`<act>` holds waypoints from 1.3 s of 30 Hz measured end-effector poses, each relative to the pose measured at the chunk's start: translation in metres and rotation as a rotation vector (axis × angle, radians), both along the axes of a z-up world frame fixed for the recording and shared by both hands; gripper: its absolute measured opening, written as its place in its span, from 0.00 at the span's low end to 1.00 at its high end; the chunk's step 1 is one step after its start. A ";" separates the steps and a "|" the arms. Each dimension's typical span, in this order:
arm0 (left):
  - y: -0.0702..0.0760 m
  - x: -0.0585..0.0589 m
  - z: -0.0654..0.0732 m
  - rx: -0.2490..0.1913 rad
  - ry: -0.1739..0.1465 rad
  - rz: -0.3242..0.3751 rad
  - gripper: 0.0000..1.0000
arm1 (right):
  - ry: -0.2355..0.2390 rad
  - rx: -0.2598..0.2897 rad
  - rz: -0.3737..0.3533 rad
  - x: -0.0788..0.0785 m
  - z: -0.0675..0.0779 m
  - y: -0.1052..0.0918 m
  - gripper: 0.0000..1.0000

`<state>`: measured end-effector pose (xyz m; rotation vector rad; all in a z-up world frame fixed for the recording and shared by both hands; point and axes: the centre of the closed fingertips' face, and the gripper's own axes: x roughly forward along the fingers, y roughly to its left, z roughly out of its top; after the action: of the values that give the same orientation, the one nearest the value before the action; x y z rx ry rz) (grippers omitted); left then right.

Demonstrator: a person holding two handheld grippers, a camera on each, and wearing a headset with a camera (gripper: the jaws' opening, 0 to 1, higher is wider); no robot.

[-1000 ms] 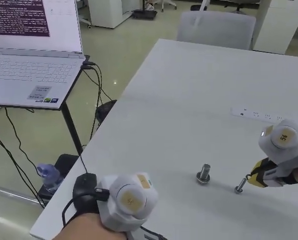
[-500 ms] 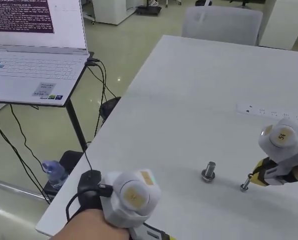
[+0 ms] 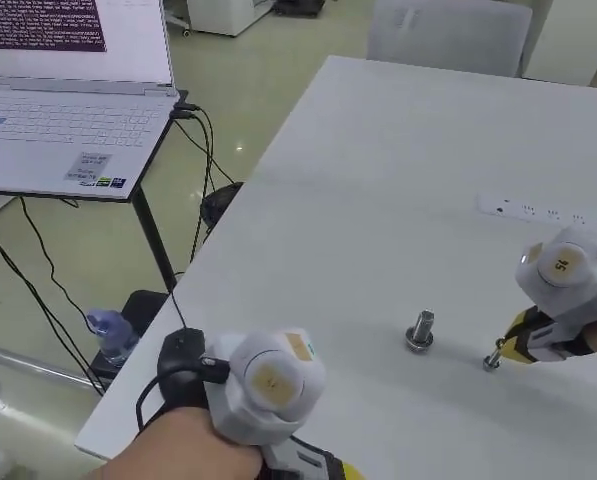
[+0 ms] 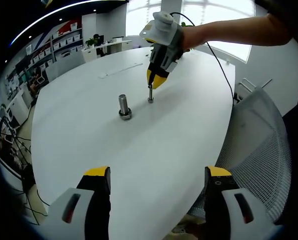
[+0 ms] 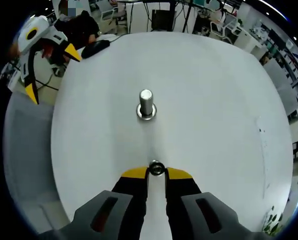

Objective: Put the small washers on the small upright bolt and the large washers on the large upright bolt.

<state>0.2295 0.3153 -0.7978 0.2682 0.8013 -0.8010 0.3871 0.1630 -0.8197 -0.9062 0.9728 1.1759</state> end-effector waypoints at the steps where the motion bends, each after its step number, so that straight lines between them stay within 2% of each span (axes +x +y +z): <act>1: 0.000 0.000 0.000 0.001 0.000 -0.001 0.76 | 0.002 0.001 -0.001 0.000 -0.001 0.000 0.14; 18: -0.001 -0.005 -0.007 0.012 0.022 0.007 0.76 | 0.021 -0.038 0.033 -0.003 -0.029 -0.001 0.14; 22: -0.003 -0.004 -0.006 0.008 0.017 0.008 0.76 | 0.029 -0.042 0.034 -0.002 -0.035 -0.001 0.14; 27: -0.005 -0.001 -0.004 0.000 0.010 0.012 0.77 | 0.030 -0.050 0.040 -0.001 -0.037 -0.001 0.14; 31: -0.005 0.002 -0.002 -0.012 -0.004 0.021 0.82 | 0.030 -0.051 0.039 -0.002 -0.037 -0.001 0.14; 37: -0.005 0.001 -0.002 -0.012 -0.001 0.016 0.84 | 0.025 -0.054 0.041 -0.002 -0.038 0.000 0.14; 39: -0.009 0.000 0.000 -0.034 -0.010 0.005 0.86 | 0.025 -0.054 0.037 -0.001 -0.038 0.000 0.14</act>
<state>0.2294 0.3062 -0.7973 0.2397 0.7784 -0.8068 0.3858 0.1629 -0.8580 -0.9578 1.0159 1.1994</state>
